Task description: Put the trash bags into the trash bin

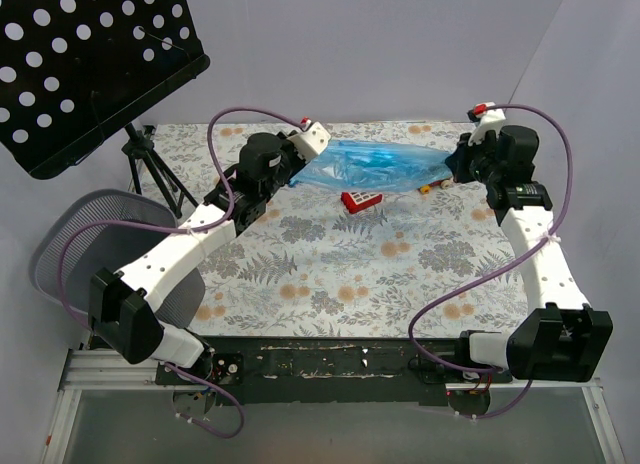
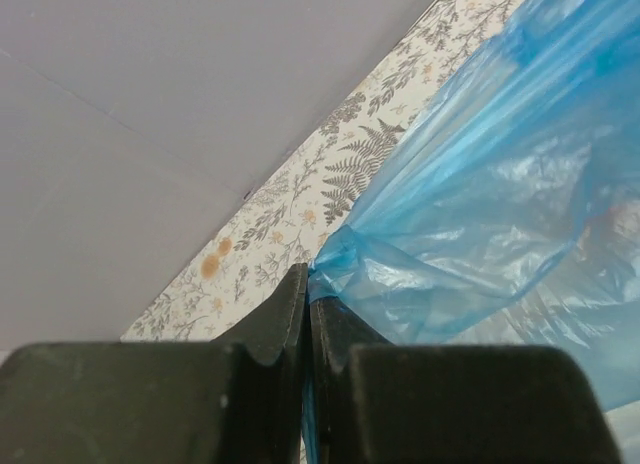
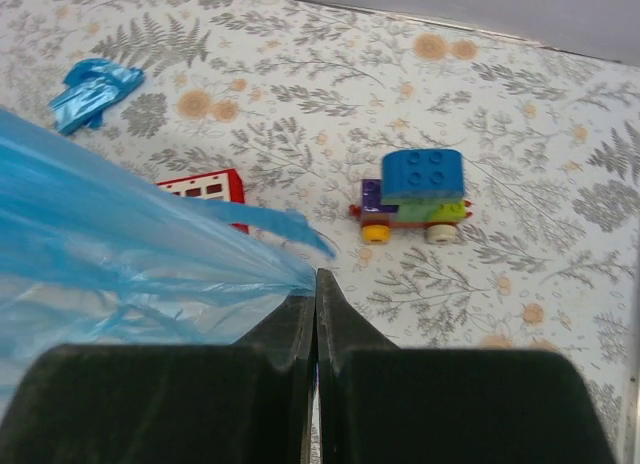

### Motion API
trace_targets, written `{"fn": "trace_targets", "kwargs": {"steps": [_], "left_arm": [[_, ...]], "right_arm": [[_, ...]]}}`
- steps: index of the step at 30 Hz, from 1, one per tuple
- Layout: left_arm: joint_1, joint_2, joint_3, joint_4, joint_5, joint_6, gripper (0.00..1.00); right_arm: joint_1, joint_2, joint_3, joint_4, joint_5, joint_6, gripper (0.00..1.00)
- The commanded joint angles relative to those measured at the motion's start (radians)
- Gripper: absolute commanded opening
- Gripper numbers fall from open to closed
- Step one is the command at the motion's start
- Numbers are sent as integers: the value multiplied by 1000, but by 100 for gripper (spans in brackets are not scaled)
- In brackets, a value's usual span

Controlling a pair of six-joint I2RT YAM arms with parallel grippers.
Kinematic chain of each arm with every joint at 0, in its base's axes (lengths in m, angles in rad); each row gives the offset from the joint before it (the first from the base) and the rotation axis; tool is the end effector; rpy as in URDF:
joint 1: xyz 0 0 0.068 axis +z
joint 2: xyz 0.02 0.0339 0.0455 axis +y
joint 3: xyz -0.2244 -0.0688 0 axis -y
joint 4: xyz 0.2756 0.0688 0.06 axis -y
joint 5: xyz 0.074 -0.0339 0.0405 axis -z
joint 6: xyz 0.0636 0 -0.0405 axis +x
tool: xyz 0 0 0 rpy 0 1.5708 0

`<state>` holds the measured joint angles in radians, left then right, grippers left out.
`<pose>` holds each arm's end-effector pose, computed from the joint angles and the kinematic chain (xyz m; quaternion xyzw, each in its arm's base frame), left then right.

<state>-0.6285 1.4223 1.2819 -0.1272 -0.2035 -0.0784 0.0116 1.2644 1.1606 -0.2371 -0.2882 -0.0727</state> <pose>0.3307 -0.2245 0.3202 0.1555 0.7780 -0.1331 0.5940 0.3596 0.0222 0.3134 -0.1168 0.8041 0.0998 0.5743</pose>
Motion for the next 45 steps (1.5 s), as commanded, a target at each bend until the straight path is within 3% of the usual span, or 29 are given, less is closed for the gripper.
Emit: {"fn": "trace_targets", "kwargs": {"steps": [1,9,12,13,14,15,19,24,29,33,43,45], "left_arm": [[29,-45,10,15,-50,-20,0],[44,-68,-23,1,-54,-34,0],[46,-72,-13,-52,71,-60,1],[44,-74,5,-102,161,-70,17],[44,-79,17,-141,267,-86,47],[43,-83,33,-181,348,-101,60],[33,-137,74,-273,662,-109,82],[-17,-135,143,-255,710,-87,83],[-86,-71,189,-252,688,-60,83],[-203,-10,177,-169,558,-40,82],[-254,138,227,-97,441,-21,80],[-261,159,223,-60,364,-32,79]], "right_arm": [[-73,-42,-15,15,98,50,1],[-139,-53,-24,10,100,94,1],[-140,-66,-33,31,-18,77,1],[-139,-68,-30,39,-82,77,1],[-133,-66,-23,44,-147,48,1],[-119,-66,-12,45,-173,47,1],[-21,-62,50,13,-163,-38,1],[117,-46,109,-27,-96,-65,1],[152,6,186,-21,-65,4,1],[180,55,272,-24,-45,19,1],[237,61,312,-27,-28,25,1],[238,56,307,-28,-31,28,1]]}}
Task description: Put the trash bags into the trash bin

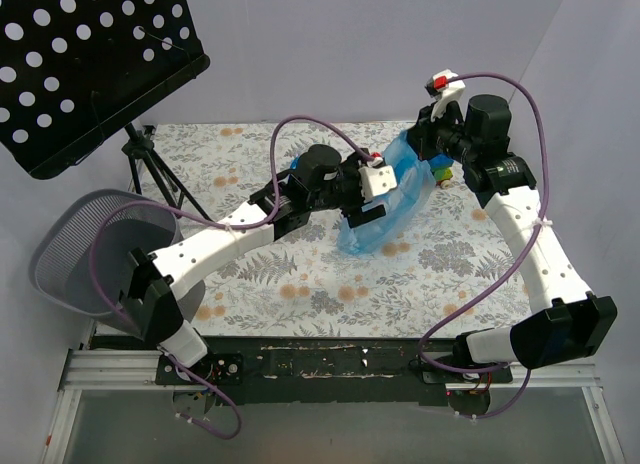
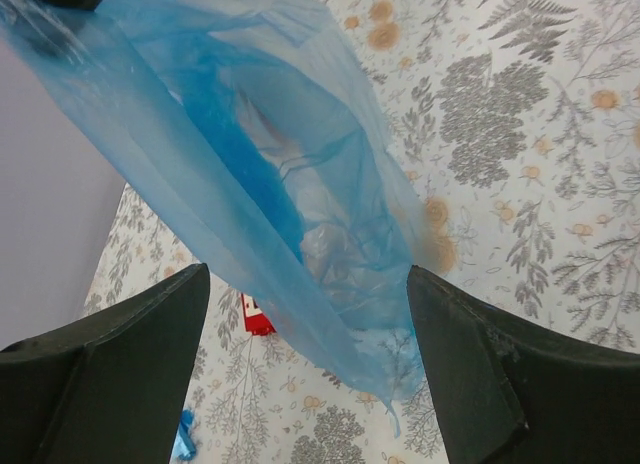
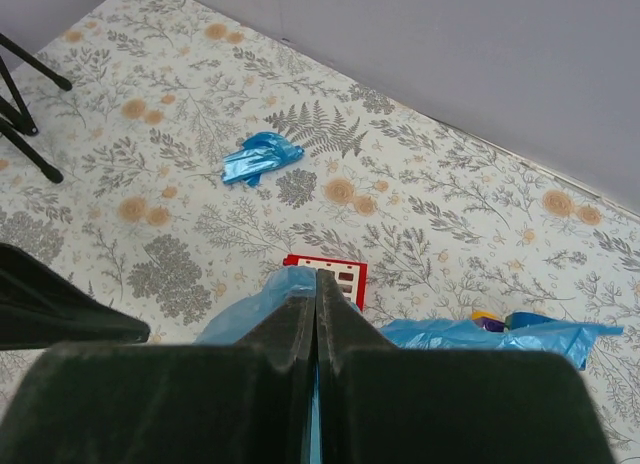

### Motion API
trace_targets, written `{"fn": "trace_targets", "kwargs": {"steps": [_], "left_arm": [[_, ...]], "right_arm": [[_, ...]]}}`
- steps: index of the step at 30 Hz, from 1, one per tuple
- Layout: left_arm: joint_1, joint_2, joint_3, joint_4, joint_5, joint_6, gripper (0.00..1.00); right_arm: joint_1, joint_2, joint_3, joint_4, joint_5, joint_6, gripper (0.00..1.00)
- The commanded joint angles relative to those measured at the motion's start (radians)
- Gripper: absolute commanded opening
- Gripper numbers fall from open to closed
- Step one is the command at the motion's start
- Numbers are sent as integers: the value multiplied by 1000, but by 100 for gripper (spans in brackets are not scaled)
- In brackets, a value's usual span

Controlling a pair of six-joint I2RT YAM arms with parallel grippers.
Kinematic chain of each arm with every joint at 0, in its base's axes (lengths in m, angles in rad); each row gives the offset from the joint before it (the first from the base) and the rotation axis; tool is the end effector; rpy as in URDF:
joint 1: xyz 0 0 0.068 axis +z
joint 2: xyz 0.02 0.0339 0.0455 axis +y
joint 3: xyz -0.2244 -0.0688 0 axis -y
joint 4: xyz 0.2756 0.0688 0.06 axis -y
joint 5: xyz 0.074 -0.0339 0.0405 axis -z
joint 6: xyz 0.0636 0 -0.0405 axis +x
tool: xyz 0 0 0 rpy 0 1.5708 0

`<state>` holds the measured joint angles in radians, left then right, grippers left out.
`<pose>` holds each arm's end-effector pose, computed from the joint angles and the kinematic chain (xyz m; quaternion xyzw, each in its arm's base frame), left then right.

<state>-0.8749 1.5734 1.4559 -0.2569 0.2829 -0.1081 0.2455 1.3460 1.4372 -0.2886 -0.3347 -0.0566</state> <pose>0.2601 -0.3391 0.3158 0.3797 0.7290 -0.3658 0.4366 0.3543 0.1103 0.3908 -0.2191 0.7380 0.1872 0.6102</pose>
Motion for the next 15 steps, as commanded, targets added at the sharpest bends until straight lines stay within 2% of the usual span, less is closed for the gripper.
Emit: {"fn": "trace_targets", "kwargs": {"steps": [1,5,7,11,14,15], "left_arm": [[-16,17,43,99,-172,-5,78],[-16,57,5,205,-309,-10,77],[-16,69,-14,240,-320,-10,76],[-13,118,-51,320,-408,33,68],[13,157,-77,344,-424,53,58],[28,160,-74,329,-404,44,50]], "right_arm": [[5,-25,31,23,16,17,1],[5,-36,31,20,11,27,1],[5,-36,26,22,-3,32,1],[5,-42,6,25,-33,31,1],[5,-54,-17,26,-32,26,1],[5,-57,-26,26,-33,23,1]]}}
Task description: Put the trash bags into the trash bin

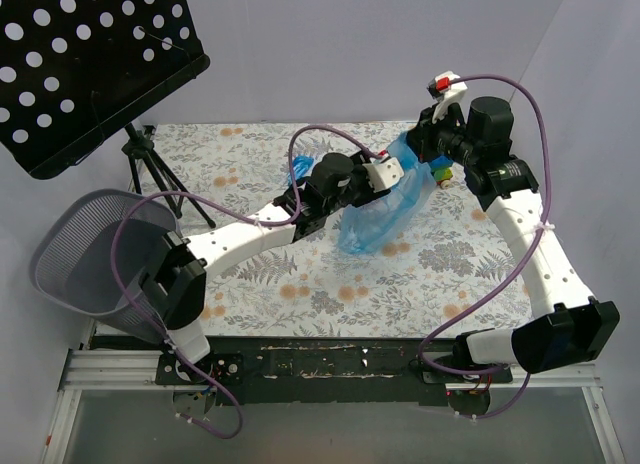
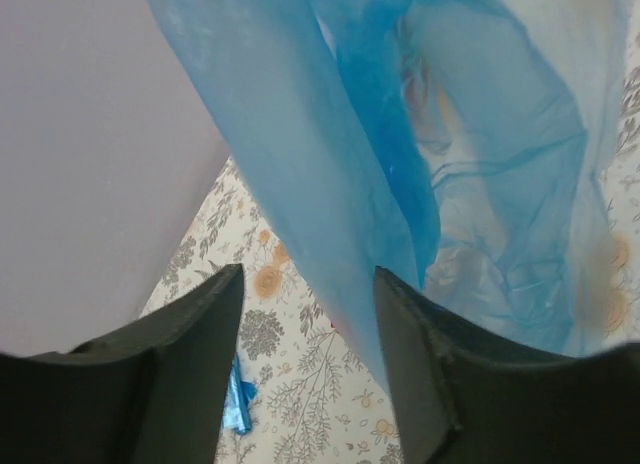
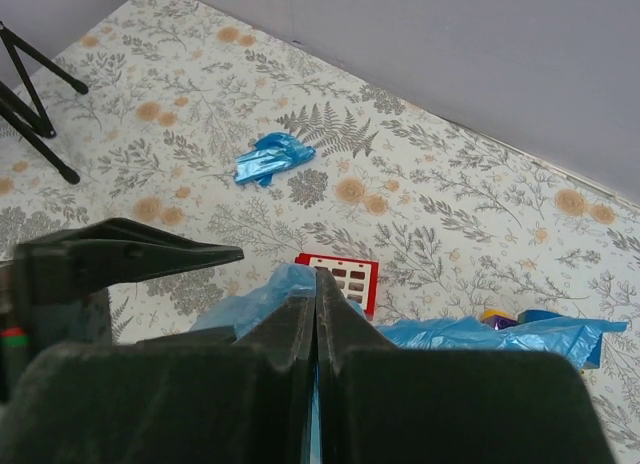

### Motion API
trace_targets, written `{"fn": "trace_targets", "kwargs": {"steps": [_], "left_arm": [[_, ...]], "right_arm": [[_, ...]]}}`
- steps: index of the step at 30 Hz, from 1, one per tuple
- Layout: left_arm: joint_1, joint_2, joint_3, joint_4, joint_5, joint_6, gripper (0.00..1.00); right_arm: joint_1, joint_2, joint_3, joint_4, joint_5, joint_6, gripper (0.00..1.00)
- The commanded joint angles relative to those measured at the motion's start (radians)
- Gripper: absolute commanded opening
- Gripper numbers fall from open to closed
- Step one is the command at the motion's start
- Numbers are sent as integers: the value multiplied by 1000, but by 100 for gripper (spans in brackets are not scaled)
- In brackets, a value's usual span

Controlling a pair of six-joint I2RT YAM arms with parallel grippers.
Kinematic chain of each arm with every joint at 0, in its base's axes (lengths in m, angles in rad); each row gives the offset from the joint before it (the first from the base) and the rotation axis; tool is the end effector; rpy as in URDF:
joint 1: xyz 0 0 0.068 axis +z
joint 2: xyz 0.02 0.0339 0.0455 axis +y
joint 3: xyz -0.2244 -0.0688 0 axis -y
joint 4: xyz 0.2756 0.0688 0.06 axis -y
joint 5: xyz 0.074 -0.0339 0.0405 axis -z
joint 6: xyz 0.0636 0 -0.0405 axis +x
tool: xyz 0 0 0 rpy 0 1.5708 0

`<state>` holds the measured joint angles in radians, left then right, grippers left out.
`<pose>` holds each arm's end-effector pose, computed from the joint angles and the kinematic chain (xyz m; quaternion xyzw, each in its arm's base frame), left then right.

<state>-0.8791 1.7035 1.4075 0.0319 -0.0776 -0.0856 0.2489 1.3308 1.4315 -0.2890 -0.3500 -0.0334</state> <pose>0.2994 -0.3538 0.2771 0.2849 0.7409 -0.2545 0.5524 0.3496 0.1113 0.3938 -0.2166 0.7355 0.2009 0.6097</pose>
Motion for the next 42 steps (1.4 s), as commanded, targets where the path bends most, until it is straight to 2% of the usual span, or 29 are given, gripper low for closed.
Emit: {"fn": "trace_targets", "kwargs": {"steps": [1,4,5,7,13,16,17,18,21,25,29,30,32,34,37,39,40,41,42], "left_arm": [[48,34,-21,22,-28,6,45],[77,50,8,-56,1,-32,25],[87,44,14,-81,15,-43,14],[104,22,16,-108,39,-74,0],[144,-94,-19,-165,78,-140,0],[147,-142,-28,-211,180,-164,0],[147,-156,-42,-236,262,-166,21],[147,-175,-65,-233,315,-170,49],[135,-200,-125,-193,398,-193,79],[83,-150,-134,-123,356,-216,94],[54,-50,-136,9,205,-181,93],[54,-21,-128,41,156,-177,91],[63,33,-117,81,116,-128,79],[89,71,-98,95,117,-126,60],[130,90,-16,8,176,-196,33],[149,70,21,-67,223,-220,5],[152,53,19,-81,226,-229,0],[158,32,12,-89,234,-238,0],[160,6,4,-95,242,-253,0]], "right_arm": [[1,-47,-26,25,-15,-5,1],[0,-58,-51,30,-1,-17,1],[-2,-62,-62,30,2,-20,1],[-8,-65,-77,30,11,-23,1],[-19,-71,-124,37,43,-37,1],[-19,-71,-135,36,29,-37,1],[-19,-71,-135,36,28,-36,1],[-19,-68,-135,34,26,-31,1],[-19,-59,-125,36,28,-26,1],[-19,-50,-108,31,42,-19,1],[-20,-51,-100,27,28,-16,1],[-19,-53,-100,25,23,-16,1],[-19,-59,-105,22,16,-22,1],[-20,-65,-111,16,8,-28,1],[-22,-76,-132,13,16,-39,1],[-28,-84,-151,17,19,-43,1],[-30,-85,-163,22,20,-40,1],[-36,-88,-178,30,16,-37,9],[-39,-91,-193,42,5,-34,23]]}}
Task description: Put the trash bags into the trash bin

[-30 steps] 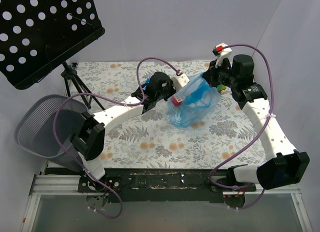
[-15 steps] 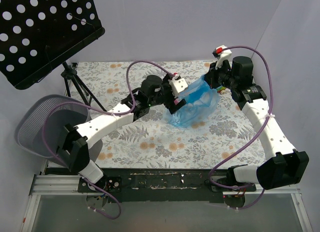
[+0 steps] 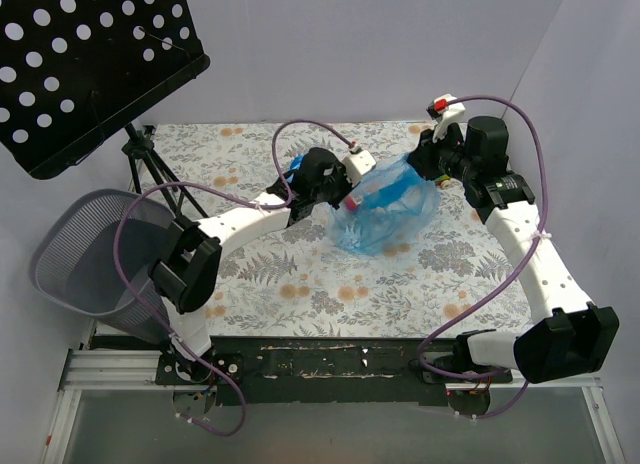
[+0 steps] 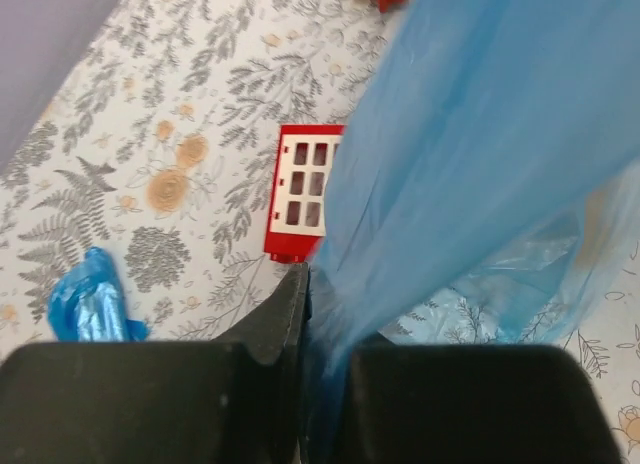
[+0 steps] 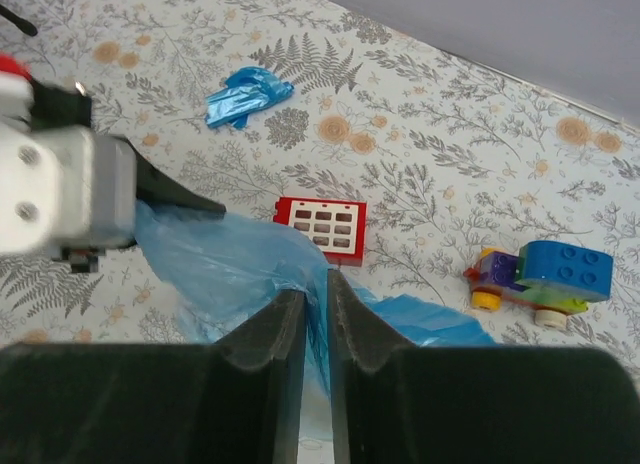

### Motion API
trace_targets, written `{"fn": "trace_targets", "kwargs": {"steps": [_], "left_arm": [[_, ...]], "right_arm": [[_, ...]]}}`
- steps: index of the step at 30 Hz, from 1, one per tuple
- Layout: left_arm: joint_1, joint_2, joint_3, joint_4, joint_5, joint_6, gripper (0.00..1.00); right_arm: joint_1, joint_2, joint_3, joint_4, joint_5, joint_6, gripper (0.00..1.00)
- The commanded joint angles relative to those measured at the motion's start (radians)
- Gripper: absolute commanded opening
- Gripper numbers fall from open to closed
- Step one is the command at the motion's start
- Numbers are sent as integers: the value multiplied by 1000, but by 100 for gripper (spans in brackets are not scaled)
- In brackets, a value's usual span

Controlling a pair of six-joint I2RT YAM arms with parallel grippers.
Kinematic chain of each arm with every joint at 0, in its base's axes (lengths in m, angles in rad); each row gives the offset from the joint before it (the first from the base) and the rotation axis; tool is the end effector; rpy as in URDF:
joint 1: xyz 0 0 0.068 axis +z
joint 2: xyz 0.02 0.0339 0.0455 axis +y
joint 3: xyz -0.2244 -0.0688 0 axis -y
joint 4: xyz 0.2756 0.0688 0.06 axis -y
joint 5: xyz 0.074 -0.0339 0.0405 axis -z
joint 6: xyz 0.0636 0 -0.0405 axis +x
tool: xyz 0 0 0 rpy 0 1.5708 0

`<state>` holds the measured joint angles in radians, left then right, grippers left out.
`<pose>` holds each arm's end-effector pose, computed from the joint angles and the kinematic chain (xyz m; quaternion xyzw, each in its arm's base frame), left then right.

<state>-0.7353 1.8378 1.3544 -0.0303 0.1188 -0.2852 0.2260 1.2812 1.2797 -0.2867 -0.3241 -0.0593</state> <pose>0.3439 -0.3213 0.1876 0.2215 0.8336 -0.2906 0.4142 0.3467 0.1005 0.3500 -0.2080 0.7691 0.1780 0.5776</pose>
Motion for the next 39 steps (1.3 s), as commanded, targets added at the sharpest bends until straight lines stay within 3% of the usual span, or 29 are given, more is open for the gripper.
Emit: {"fn": "trace_targets", "kwargs": {"steps": [1,3,5,10,15,19,21,25,27,30,36,39], "left_arm": [[22,-149,52,-39,48,-69,0],[33,-179,52,-71,51,-121,0],[54,-199,64,-105,64,-193,0],[86,-229,51,-143,90,-390,0],[105,-219,81,-166,110,-492,0],[128,-181,201,-213,125,-557,0],[143,-163,264,-230,125,-595,0],[191,-111,397,-229,145,-696,0],[204,-83,483,-230,134,-742,0],[212,-48,580,-229,92,-792,0],[224,-12,724,-223,-16,-864,0],[235,17,790,-236,-76,-878,0]], "right_arm": [[-23,-42,-60,50,-39,-2,34],[-37,-45,-92,82,-84,19,55],[-43,-55,-103,101,-150,7,68],[-54,-112,-63,52,-225,-51,80],[-68,-210,-120,4,-170,-53,81],[-86,-261,-196,-74,-69,-11,82],[-105,-273,-238,-88,-120,-2,79],[-109,-249,-354,-92,-384,29,74],[-108,-237,-417,-30,-522,53,73],[-100,-201,-438,104,-592,130,74],[-71,-50,-340,435,-661,327,75],[-18,21,-249,503,-693,383,75]]}}
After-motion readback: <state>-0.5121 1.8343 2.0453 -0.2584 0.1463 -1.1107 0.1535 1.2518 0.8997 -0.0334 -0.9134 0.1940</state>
